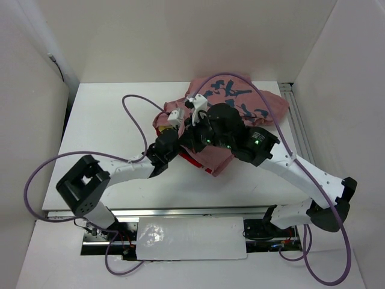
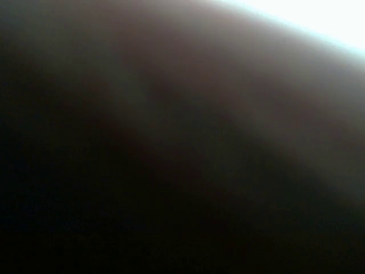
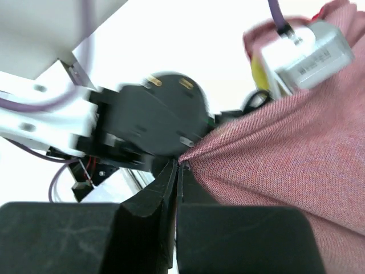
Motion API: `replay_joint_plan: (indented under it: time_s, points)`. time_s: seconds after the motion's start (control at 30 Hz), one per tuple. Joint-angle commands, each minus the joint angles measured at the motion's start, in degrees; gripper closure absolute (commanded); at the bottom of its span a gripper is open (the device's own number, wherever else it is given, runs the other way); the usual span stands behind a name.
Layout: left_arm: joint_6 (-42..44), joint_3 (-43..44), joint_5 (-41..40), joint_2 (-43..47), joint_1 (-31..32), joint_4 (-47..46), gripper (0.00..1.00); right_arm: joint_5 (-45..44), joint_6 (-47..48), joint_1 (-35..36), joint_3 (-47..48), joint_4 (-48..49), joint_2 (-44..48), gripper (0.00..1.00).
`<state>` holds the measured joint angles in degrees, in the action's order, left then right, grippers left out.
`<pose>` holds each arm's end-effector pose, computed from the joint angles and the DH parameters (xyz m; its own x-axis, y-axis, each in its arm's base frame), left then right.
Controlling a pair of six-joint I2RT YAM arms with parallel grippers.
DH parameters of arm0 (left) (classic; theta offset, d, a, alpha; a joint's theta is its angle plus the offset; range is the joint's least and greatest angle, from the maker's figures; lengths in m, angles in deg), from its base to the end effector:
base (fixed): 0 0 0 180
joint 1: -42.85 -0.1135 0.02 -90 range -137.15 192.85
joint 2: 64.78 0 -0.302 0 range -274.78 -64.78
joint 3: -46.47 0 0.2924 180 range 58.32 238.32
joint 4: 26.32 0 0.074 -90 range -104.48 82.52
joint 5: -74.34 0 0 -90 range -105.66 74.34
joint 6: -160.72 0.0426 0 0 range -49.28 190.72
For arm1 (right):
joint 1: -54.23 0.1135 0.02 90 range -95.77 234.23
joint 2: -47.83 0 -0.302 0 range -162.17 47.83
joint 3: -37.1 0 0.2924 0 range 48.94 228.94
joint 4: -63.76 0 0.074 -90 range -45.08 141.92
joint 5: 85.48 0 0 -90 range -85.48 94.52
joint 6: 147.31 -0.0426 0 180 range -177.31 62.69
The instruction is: Put the pillow into the pillowcase
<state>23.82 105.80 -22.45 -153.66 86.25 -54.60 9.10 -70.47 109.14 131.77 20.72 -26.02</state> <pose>0.2830 -0.2607 0.2687 -0.4465 -0.5757 -0.6850 0.3957 0.5596 -0.7282 0.1795 0.2614 0.4635 -0.4071 -0.1846 -0.8946 -0.7861 0.5695 0.2402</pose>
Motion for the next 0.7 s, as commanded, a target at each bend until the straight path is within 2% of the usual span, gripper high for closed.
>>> replay_joint_plan:
  time_s: [0.0,0.1,0.13,0.2,0.27,0.3,0.33,0.37,0.5,0.63,0.67]
  points:
    - [0.33,3.67,-14.04,-7.87,0.02,-16.83,1.00,10.72,-2.04,5.99,6.82,1.76,-1.82,1.00]
    - [-2.31,6.48,-14.66,-12.97,0.02,-9.13,1.00,9.31,-2.56,6.52,7.35,1.76,-2.62,1.00]
    - [-4.06,6.48,-12.92,-12.98,0.02,-4.23,1.00,8.26,-2.56,6.52,7.35,1.76,-2.62,1.00]
    - [-4.69,5.43,-8.80,-12.03,0.02,-0.94,0.98,4.84,-3.17,6.52,5.16,1.76,-2.10,1.00]
    - [-3.83,4.82,-5.62,-10.27,0.02,6.32,0.74,2.64,-3.79,6.52,3.14,3.16,-1.48,1.00]
    - [-3.82,5.33,-4.13,-8.17,0.02,10.37,0.50,2.11,-3.79,6.52,1.04,3.16,-1.48,1.00]
    - [-3.04,6.47,-2.81,-7.19,0.02,14.59,0.43,1.23,-4.49,6.52,-0.11,3.77,-0.87,1.00]
    - [-2.51,7.09,-1.84,-6.23,-0.50,22.46,0.41,-1.30,-4.50,6.52,-1.17,3.78,-0.86,1.00]
    - [-1.45,6.32,2.03,-0.25,-0.51,35.52,0.31,-5.28,-5.73,5.47,-6.26,4.31,-0.86,1.00]
    - [-3.02,0.17,5.81,6.60,-0.51,39.85,0.31,-5.99,-6.78,4.23,-8.81,4.83,-0.86,1.00]
    - [-3.03,-2.81,6.43,8.09,-0.51,39.85,0.28,-5.99,-6.78,3.54,-9.34,5.36,-0.86,1.00]
